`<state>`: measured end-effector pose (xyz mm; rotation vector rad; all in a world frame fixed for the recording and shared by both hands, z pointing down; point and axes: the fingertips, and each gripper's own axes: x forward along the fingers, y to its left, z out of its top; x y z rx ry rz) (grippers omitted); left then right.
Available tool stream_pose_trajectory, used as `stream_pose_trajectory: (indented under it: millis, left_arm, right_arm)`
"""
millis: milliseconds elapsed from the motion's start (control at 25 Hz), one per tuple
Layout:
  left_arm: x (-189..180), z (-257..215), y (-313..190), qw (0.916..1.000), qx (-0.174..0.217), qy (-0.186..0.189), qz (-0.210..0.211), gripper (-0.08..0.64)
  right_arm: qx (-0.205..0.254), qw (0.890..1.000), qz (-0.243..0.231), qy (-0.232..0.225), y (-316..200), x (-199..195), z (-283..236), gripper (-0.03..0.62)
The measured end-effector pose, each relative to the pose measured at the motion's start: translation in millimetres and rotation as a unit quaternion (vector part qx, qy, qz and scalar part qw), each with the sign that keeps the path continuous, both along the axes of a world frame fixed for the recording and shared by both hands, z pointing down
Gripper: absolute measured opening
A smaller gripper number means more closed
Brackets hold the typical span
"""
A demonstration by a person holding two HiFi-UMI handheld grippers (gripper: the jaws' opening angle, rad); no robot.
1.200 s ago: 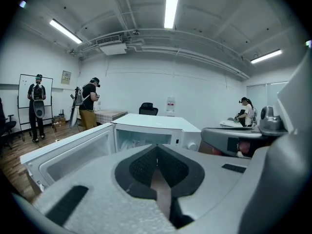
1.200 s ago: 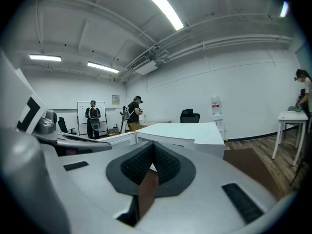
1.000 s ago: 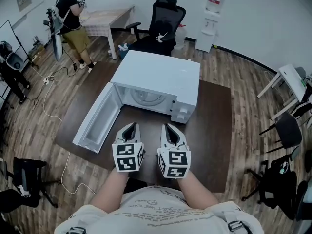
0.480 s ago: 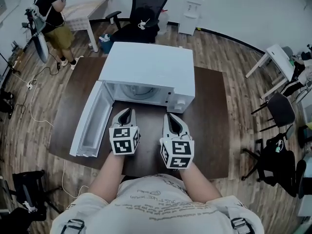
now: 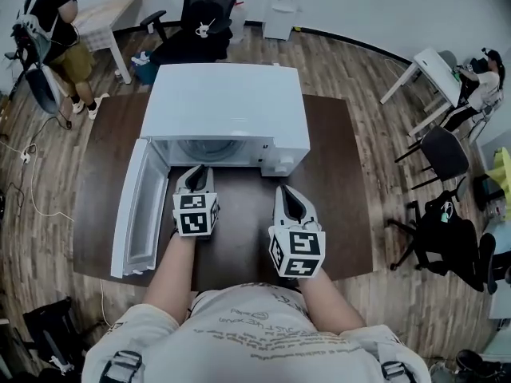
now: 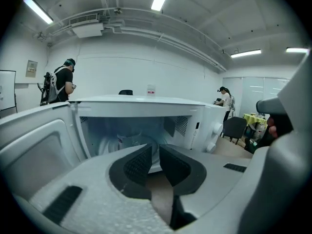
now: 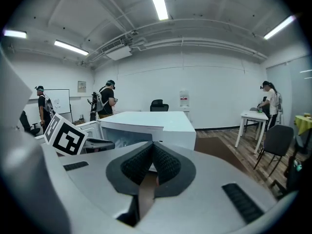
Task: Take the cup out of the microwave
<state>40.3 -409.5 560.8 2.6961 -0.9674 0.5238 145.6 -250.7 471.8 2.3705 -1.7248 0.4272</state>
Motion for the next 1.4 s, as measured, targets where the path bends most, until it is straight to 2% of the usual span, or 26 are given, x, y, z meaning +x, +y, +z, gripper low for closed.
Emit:
stream_pose_trajectory:
  millis: [200, 520, 800, 1120, 1400]
  left_arm:
    - [4, 20, -20, 0.9996, -0.026, 0.007, 0.002, 0.069]
    - [12, 49, -49, 0.9994, -0.034, -0.001, -0.001, 0.071]
    - [23, 74, -66, 0.9991, -0.036, -0.021, 0.0, 0.077]
    - [36, 84, -76, 0.9986, -0.035, -0.034, 0.022, 0.084]
    - [43, 92, -85, 0.9981, -0.037, -0.043, 0.024, 0.084]
  right_arm:
    - [-0.018, 0.999, 0.04, -0.002, 12, 15, 9, 0.014]
    - [-0.038, 0.996, 0.077, -0.002, 26, 25, 18, 0.014]
    - [-0.054, 0.995, 0.084, 0.001, 26, 24, 27, 0.014]
    - [-0.069, 0.993, 0.091, -0.001, 28, 27, 34, 0.014]
    - [-0.073, 0.993, 0.096, -0.003, 24, 32, 36, 0.014]
